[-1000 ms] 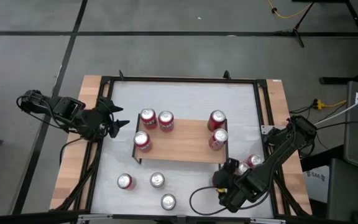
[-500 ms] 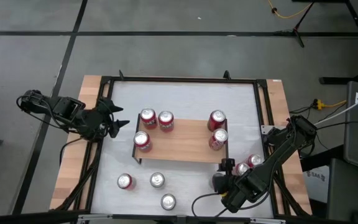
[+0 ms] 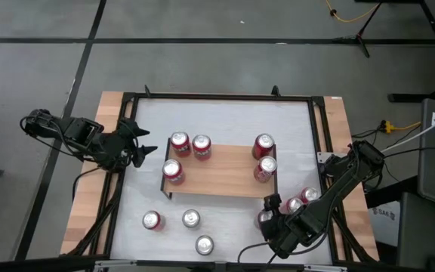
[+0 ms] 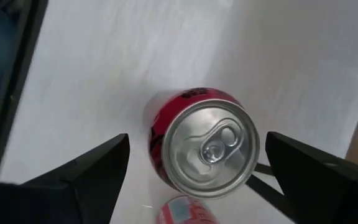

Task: Place canned beverage on shelf
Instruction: Put the red black soda can on the shelf

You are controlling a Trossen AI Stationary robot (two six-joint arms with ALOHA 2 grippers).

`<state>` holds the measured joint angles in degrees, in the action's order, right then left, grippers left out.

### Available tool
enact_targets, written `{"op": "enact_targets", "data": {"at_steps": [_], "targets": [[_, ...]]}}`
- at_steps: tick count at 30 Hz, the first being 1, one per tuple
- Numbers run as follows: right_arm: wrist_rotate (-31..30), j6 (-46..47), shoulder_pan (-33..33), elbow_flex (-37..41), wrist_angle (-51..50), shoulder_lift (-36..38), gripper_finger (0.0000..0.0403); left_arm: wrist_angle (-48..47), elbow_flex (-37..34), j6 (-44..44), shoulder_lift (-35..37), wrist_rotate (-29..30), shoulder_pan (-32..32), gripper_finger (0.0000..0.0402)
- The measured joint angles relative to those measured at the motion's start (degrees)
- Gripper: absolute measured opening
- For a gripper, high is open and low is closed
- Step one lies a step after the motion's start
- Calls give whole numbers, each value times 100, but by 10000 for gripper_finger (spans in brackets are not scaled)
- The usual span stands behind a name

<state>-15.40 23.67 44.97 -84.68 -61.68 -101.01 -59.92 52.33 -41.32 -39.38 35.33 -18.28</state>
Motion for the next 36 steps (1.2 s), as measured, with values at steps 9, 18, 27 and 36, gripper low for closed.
{"op": "enact_targets", "data": {"at_steps": [9, 18, 27, 36], "targets": [[111, -868, -58, 0, -64, -287, 364, 0, 0, 1, 0, 0, -1, 328], [466, -1156, -244, -2, -87, -476, 364, 0, 0, 0, 1, 0, -2, 328], [463, -549, -262, -2, -32, -487, 364, -1, 1, 92, 1, 0, -1, 328], [474, -548, -262, -2, -32, -498, 362, 0, 1, 114, 1, -2, -1, 328]]}}
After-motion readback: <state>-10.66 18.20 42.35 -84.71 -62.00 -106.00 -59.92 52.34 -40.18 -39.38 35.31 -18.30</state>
